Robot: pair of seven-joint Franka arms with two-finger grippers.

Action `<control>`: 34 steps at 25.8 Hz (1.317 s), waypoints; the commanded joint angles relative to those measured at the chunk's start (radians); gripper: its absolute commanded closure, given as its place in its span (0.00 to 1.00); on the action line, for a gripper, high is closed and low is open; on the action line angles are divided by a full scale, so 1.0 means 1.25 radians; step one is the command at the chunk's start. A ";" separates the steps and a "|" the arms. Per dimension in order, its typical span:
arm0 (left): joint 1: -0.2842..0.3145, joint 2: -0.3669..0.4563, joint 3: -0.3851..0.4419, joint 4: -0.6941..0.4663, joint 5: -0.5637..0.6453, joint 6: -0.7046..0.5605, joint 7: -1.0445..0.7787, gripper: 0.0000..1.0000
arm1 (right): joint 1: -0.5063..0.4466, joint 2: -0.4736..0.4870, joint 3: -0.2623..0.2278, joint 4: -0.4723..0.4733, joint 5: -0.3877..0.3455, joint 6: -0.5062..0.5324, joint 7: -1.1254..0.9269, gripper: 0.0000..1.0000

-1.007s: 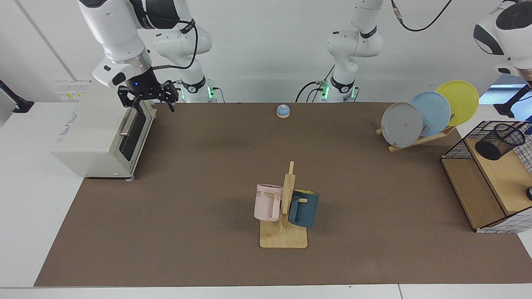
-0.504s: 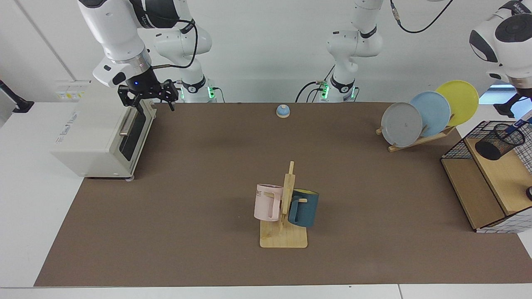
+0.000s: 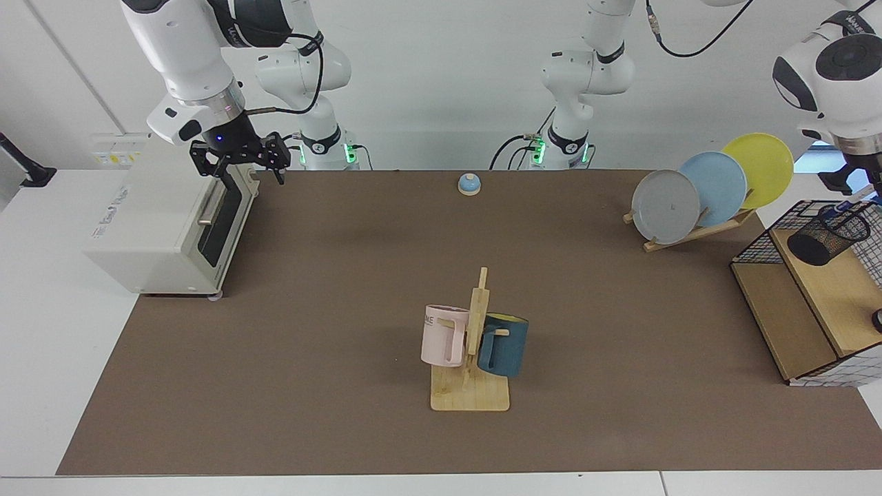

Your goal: Put markers into pen holder

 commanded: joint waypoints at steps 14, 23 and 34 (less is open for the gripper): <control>-0.012 -0.009 -0.019 -0.012 -0.114 -0.058 -0.094 0.00 | -0.010 -0.008 0.005 -0.003 0.012 -0.002 -0.020 0.00; -0.039 -0.008 -0.064 -0.007 -0.289 -0.147 -0.195 0.00 | -0.010 -0.008 0.005 -0.003 0.012 -0.002 -0.020 0.00; -0.051 -0.011 -0.102 -0.019 -0.546 -0.160 -0.241 0.00 | -0.010 -0.008 0.003 -0.003 0.012 -0.002 -0.019 0.00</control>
